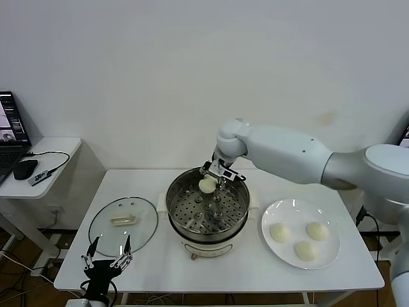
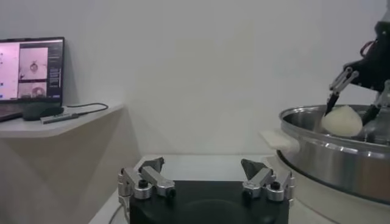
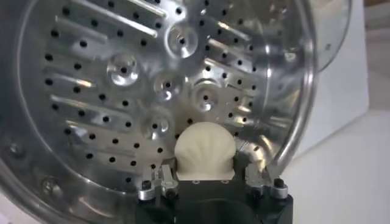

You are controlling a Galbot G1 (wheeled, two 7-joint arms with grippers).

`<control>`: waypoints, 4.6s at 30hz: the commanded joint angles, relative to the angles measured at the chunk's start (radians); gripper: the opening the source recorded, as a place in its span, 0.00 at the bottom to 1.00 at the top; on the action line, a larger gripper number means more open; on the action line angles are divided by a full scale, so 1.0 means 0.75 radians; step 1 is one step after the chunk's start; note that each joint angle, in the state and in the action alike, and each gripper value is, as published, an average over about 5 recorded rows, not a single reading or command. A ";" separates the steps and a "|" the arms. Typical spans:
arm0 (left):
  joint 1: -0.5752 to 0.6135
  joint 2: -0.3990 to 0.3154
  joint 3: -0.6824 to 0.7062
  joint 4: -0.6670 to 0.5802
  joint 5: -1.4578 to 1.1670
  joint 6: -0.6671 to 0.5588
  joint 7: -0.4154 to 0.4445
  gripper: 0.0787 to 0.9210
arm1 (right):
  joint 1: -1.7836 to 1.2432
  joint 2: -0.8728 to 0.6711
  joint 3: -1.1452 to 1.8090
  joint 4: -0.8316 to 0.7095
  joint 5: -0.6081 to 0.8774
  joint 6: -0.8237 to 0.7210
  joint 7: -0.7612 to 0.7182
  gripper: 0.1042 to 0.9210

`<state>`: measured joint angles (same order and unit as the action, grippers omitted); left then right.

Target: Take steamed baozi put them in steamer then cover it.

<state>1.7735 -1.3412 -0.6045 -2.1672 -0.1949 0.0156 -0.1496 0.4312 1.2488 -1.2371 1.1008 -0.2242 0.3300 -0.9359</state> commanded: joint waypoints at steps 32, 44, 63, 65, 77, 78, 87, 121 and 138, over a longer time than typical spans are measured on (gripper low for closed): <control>-0.021 0.030 0.024 -0.035 -0.016 0.019 0.014 0.88 | 0.411 -0.619 -0.034 0.676 0.652 -0.862 -0.153 0.88; -0.030 0.063 0.029 -0.048 -0.014 0.032 0.020 0.88 | 0.269 -1.078 -0.020 0.822 0.527 -0.951 -0.160 0.88; -0.023 0.065 0.015 -0.024 -0.004 0.035 0.018 0.88 | -0.676 -1.126 0.546 0.654 0.157 -0.855 -0.127 0.88; -0.024 0.061 0.015 -0.022 -0.002 0.035 0.018 0.88 | -0.680 -1.091 0.540 0.617 0.149 -0.847 -0.116 0.88; -0.018 0.049 -0.005 -0.007 0.000 0.032 0.020 0.88 | -0.673 -0.843 0.497 0.447 0.145 -0.837 -0.078 0.88; -0.018 0.049 -0.006 -0.006 0.000 0.032 0.020 0.88 | -0.674 -0.830 0.496 0.438 0.146 -0.836 -0.076 0.88; -0.023 0.048 -0.010 0.003 0.000 0.032 0.020 0.88 | -0.675 -0.741 0.487 0.370 0.138 -0.839 -0.064 0.88; -0.029 0.054 0.001 -0.017 -0.001 0.033 0.021 0.88 | -0.249 -0.958 0.378 0.530 0.298 -0.892 -0.194 0.55; -0.040 0.064 0.008 -0.045 -0.003 0.037 0.026 0.88 | 0.381 -0.592 0.040 0.642 0.768 -1.103 -0.060 0.57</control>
<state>1.7438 -1.2914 -0.5988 -2.1990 -0.1991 0.0433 -0.1308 0.4502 0.6067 -1.0742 1.5387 0.1255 -0.3924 -1.0474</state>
